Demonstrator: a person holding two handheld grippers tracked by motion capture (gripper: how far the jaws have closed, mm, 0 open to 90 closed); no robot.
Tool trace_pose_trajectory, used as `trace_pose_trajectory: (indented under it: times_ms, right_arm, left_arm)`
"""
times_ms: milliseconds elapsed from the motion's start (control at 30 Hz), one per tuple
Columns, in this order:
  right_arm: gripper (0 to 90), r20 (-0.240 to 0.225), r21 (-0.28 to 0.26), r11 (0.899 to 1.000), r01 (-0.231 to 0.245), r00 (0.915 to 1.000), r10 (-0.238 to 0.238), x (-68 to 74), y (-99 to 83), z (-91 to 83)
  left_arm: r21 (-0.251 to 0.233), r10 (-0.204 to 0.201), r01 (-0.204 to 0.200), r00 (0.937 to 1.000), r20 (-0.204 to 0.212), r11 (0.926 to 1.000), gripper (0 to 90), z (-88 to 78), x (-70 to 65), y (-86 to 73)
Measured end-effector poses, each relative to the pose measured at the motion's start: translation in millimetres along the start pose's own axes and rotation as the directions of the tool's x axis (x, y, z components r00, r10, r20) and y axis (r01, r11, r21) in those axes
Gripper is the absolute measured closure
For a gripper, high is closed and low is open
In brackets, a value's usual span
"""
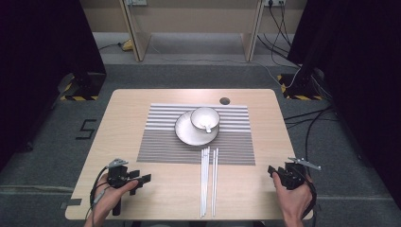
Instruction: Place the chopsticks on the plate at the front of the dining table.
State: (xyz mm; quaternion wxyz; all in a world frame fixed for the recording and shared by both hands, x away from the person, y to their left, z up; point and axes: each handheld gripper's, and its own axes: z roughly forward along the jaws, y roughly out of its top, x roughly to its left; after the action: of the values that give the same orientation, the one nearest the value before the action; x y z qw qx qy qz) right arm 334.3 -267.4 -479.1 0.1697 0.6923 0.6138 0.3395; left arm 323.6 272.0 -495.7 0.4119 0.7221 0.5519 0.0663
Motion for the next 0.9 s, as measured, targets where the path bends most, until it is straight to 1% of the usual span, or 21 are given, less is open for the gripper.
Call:
trace_pose_trajectory:
  times_ms: [33,100,200,267,367,400,433,467,567,700,767,867,900]
  right_arm:
    - [56.2,0.0,0.0,1.0,0.0,1.0,0.0,0.0,0.0,0.0]
    - [56.2,0.002,0.008,1.0,0.007,1.0,-0.007,2.0,0.3,0.9]
    - [56.2,0.001,0.018,1.0,0.016,0.9999,-0.016,3.2,0.2,2.6]
    - [56.2,-0.001,0.024,1.0,0.018,0.9998,-0.018,3.3,-0.7,4.0]
    - [56.3,-0.001,0.026,0.999,0.02,0.9998,-0.02,3.7,-1.2,5.0]
    - [56.3,0.0,0.028,1.0,0.013,0.9999,-0.013,4.9,-1.2,4.7]
    - [56.3,-0.002,0.022,0.999,0.025,0.9997,-0.025,5.3,-0.9,4.4]
    - [56.2,-0.004,0.021,0.999,0.025,0.9997,-0.025,5.9,-0.9,4.2]
    - [56.2,-0.008,0.019,1.0,0.025,0.9997,-0.025,6.6,-1.0,4.0]
    - [56.2,-0.009,0.021,0.999,0.025,0.9996,-0.025,6.8,-0.7,4.7]
    - [56.2,-0.008,0.021,0.999,0.03,0.9995,-0.03,7.0,-0.8,5.0]
    - [56.2,-0.009,0.02,0.999,0.034,0.9994,-0.033,8.3,-1.0,5.3]
    - [56.3,-0.01,0.023,0.999,0.027,0.9996,-0.027,9.6,-1.0,5.3]
  left_arm:
    - [-0.001,0.007,-0.007,1.0,0.001,1.0,36.7,1.7,-3.2,0.9]
    - [0.012,0.026,-0.026,0.9997,0.001,0.9996,37.7,5.2,-9.7,3.2]
    - [0.039,0.033,-0.034,0.9991,0.027,0.9987,39.4,11.7,-20.7,8.8]
    - [0.05,0.043,-0.045,0.9986,0.032,0.9978,39.8,14.8,-26.0,12.0]
    - [0.068,0.047,-0.05,0.9982,0.037,0.9964,40.2,23.5,-38.5,19.5]
    - [0.073,0.042,-0.045,0.9985,0.034,0.9963,40.7,28.1,-43.8,22.7]
    - [0.078,0.043,-0.045,0.9986,0.031,0.9959,41.4,30.2,-46.0,24.3]
    - [0.083,0.038,-0.04,0.9989,0.029,0.9957,41.4,32.6,-48.2,25.6]
    - [0.109,0.003,-0.004,0.9999,0.012,0.994,41.4,40.4,-54.8,30.7]
    - [0.122,-0.004,0.005,1.0,-0.009,0.9925,41.4,48.9,-63.4,38.3]
    - [0.125,-0.002,0.003,1.0,-0.004,0.9921,41.1,53.2,-67.8,40.8]
    - [0.138,0.019,-0.02,0.9998,0.007,0.9902,41.0,62.8,-79.6,44.1]
    - [0.144,0.023,-0.024,0.9997,0.012,0.9893,40.9,65.3,-82.5,44.8]
